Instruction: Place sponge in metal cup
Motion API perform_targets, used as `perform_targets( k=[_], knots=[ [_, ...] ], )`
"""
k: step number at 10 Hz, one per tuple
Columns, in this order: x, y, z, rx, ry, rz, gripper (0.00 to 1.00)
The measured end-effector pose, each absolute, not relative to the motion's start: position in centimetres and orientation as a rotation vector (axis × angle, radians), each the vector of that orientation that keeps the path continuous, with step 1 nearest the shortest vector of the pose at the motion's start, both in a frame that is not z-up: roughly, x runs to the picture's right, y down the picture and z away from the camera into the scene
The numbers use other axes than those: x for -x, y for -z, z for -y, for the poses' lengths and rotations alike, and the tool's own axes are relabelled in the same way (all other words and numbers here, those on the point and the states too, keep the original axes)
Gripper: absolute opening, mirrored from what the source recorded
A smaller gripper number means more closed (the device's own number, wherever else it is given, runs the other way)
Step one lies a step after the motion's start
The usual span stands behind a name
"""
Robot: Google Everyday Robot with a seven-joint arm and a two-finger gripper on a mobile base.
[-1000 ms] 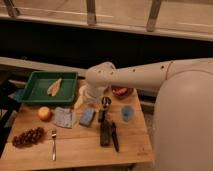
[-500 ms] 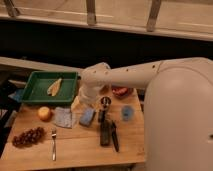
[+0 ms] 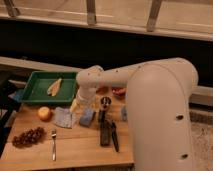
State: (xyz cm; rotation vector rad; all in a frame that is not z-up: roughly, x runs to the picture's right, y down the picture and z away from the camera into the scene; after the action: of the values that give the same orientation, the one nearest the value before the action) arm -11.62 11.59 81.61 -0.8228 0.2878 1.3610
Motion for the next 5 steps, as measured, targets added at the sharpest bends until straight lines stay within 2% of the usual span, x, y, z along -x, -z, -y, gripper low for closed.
perform_targets(
  k=[5],
  knots=[
    [11.2, -83.8, -12.8, 0.863, -1.372, -0.338, 0.77]
  ],
)
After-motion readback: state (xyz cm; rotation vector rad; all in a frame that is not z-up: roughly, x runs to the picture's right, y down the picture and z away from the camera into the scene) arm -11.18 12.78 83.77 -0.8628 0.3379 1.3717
